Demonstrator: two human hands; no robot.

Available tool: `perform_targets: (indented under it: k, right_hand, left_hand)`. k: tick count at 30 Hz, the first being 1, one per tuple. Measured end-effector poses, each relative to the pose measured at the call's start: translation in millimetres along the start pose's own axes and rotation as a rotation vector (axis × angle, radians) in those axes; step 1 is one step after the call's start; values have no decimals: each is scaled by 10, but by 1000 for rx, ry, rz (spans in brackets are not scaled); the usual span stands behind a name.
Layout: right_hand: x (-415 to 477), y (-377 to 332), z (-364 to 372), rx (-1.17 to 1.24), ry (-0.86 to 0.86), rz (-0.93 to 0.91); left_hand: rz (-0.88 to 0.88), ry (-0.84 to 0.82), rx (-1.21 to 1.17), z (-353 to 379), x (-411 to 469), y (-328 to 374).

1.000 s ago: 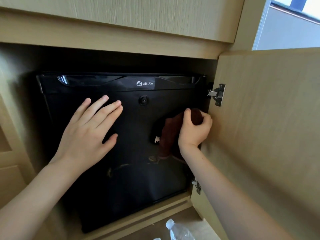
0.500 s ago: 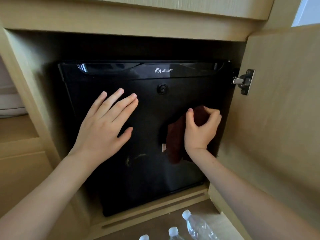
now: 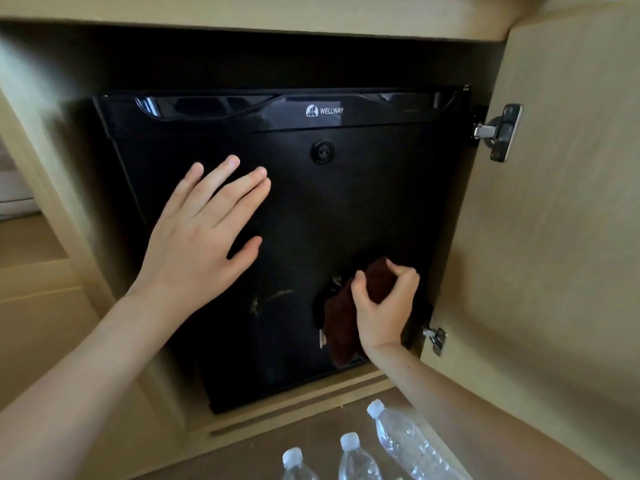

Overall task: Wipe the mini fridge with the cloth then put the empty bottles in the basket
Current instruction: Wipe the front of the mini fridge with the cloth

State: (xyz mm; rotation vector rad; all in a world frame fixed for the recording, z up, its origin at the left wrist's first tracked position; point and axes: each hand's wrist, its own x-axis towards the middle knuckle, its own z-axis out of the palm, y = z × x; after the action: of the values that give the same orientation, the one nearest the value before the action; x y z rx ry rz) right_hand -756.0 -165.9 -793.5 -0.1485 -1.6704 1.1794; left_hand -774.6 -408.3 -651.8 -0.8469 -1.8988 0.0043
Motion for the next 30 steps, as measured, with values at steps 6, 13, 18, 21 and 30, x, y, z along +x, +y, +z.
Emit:
perform_targets:
  k: [6,13,18,21,30]
  right_hand:
    - [639,-563,210,30,127,-238]
    - [189,-254,249,7,70,-210]
    - [-9,-246,158,-34,-45,-84]
    - [400,-632,282,47,94,-177]
    - [201,-410,328,-34,46,-288]
  left_hand:
    - [6,13,3,24,-6,-17]
    - [3,38,-12,96,-75,-7]
    - [15,55,-15,117,-173,14]
    - [29,60,-9,130,-201,-13]
    - [22,57,-30,137,-231,-15]
